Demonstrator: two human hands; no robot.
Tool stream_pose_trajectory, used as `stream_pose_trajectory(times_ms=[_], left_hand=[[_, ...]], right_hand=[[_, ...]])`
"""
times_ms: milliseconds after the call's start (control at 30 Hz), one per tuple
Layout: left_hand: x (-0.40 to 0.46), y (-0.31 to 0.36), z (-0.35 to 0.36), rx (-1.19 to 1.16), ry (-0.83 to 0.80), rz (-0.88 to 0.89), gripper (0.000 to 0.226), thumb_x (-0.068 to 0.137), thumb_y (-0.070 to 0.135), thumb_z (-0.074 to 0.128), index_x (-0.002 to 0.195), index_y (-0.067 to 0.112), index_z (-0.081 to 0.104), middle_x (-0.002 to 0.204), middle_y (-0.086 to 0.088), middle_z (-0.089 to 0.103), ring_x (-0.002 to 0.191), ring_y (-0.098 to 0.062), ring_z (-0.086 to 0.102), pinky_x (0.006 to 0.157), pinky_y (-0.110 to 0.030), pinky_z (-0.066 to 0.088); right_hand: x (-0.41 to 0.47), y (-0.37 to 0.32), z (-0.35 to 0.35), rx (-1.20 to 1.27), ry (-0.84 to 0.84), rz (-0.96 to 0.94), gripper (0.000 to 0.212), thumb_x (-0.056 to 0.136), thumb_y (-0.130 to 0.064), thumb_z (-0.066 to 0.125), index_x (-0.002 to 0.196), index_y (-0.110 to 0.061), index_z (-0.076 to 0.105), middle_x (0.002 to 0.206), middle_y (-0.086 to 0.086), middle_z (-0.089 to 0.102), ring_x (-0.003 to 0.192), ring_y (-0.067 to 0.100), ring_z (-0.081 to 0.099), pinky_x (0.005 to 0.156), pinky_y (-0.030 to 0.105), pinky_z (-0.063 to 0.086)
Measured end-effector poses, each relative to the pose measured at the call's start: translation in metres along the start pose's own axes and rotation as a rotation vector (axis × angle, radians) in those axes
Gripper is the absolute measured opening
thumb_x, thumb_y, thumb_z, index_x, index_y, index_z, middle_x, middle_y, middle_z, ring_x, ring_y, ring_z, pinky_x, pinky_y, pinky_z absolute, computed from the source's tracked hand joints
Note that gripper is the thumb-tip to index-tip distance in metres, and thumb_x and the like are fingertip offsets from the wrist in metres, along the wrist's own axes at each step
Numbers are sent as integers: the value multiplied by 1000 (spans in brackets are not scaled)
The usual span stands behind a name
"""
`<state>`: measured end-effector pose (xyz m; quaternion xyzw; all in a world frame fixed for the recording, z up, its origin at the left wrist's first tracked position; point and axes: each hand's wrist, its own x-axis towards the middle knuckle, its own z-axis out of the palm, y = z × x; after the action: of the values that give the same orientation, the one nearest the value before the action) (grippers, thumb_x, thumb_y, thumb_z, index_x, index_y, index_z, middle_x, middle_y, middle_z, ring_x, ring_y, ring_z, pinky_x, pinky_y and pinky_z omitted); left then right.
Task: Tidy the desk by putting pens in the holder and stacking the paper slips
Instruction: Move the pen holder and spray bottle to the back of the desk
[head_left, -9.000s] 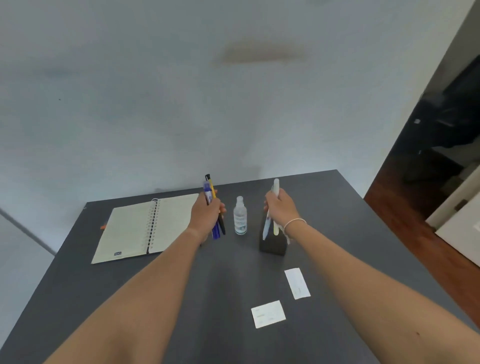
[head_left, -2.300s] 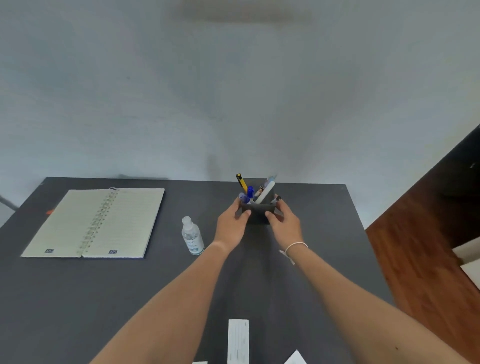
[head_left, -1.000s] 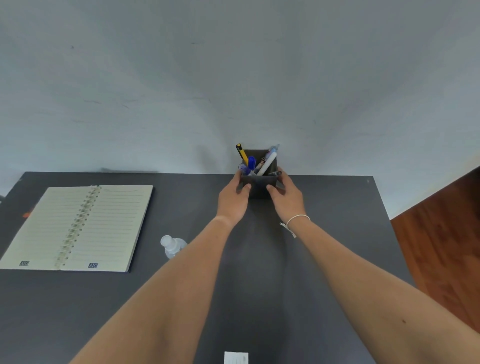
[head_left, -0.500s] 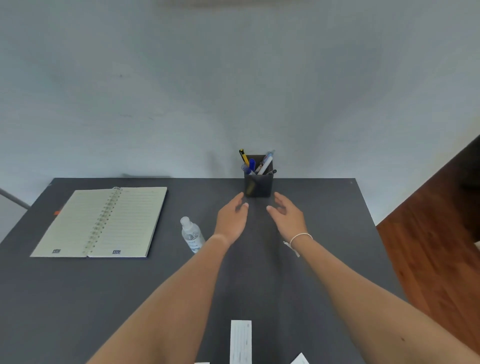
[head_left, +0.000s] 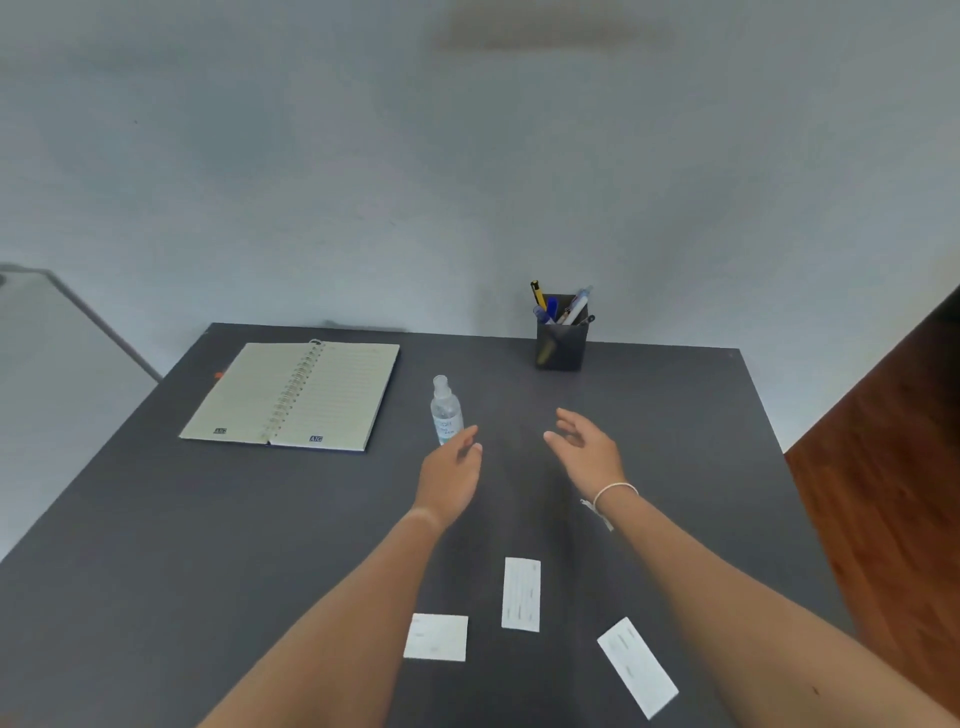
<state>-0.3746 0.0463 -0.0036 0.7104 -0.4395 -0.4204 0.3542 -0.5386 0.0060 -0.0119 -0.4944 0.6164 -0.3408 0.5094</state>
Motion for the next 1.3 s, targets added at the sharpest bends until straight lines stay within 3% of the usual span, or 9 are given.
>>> stream_pose_trajectory(times_ms=[100,367,467,700,833,933,1067,1300], left_hand=[[-9,-17,-14,20,30,-11,36,93,14,46,128,13,54,132,-5,57,112,-12,53,96,-19,34],[-2,-57,-49,382,47,120,37,90,17,50,126,12,56,131,-5,58,123,-23,50,106,-28,35],[6,-70,-58,509,25,150,39,90,21,49,129,15,53,138,-6,52,130,-26,41,111,-34,32],[27,-97,-72,704,-24,231,45,91,29,48,135,20,46,150,-7,37,138,-27,30,115,-33,20],[37,-105,-76,754,-72,275,48,91,33,46,138,24,42,153,-4,32,141,-26,25,116,-35,18],[43,-110,-79,797,-96,311,46,92,36,45,137,26,43,153,-3,32,141,-25,26,116,-34,18],[49,-110,-81,790,-86,335,43,91,34,47,133,24,49,150,-4,38,138,-27,31,115,-35,20],[61,-94,-66,795,-128,371,40,91,34,46,129,22,54,143,-2,47,132,-23,40,111,-35,28]], right_hand=[[-5,0,14,-14,-25,-4,47,87,-18,61,133,-16,50,136,6,56,125,19,51,103,27,38],[-3,-9,61,-68,-90,-30,53,85,-21,65,135,-19,47,139,5,52,128,20,48,105,30,38],[5,-13,78,-68,-99,-32,58,84,-23,66,137,-21,45,141,3,50,130,19,46,105,29,37],[26,-22,110,-86,-97,-52,64,79,-32,70,137,-27,44,142,-4,49,129,17,46,108,34,40],[33,-20,121,-110,-82,-106,44,77,-29,71,119,-29,57,119,-7,64,117,16,56,102,34,45],[35,-20,125,-104,-54,-123,31,79,-25,71,107,-30,59,103,-8,65,106,15,60,95,31,49],[39,-23,125,-89,-31,-124,34,80,-23,70,112,-20,61,104,-3,66,99,17,63,87,24,49],[46,-24,100,-37,46,-92,28,81,-24,69,108,-18,61,101,-2,66,92,16,63,81,24,49]])
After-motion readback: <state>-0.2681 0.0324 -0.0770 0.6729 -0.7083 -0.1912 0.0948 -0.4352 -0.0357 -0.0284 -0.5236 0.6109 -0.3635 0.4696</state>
